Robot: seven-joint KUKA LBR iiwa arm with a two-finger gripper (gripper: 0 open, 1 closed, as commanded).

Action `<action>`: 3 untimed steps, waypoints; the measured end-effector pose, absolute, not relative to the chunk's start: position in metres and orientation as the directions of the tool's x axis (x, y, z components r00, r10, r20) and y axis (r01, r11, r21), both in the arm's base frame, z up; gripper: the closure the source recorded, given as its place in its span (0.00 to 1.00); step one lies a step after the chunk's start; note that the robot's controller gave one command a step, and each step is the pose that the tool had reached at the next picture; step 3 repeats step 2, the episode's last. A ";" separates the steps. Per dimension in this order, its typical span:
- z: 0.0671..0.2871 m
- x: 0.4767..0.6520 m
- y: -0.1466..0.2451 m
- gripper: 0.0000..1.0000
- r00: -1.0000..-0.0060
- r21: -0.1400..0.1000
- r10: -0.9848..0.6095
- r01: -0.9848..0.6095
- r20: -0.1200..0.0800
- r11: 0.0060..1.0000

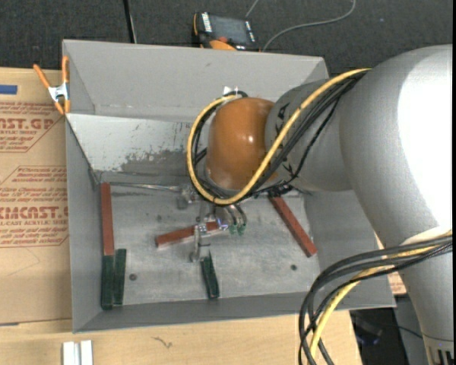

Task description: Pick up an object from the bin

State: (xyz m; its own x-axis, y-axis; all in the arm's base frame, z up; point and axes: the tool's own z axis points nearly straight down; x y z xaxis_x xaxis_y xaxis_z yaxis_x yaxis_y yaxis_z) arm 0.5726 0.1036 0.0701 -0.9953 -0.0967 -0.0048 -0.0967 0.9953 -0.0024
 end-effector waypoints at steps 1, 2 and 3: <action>0.071 0.571 0.108 1.00 -0.995 0.002 -0.101 -0.101 -0.003 0.995; 0.221 0.560 0.102 1.00 -0.943 -0.001 -0.334 -0.334 -0.009 0.943; 0.221 0.560 0.102 1.00 -0.943 -0.001 -0.334 -0.334 -0.009 0.943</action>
Offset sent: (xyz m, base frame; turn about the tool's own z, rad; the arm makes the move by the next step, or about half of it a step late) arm 0.0000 0.0000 0.0000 0.0000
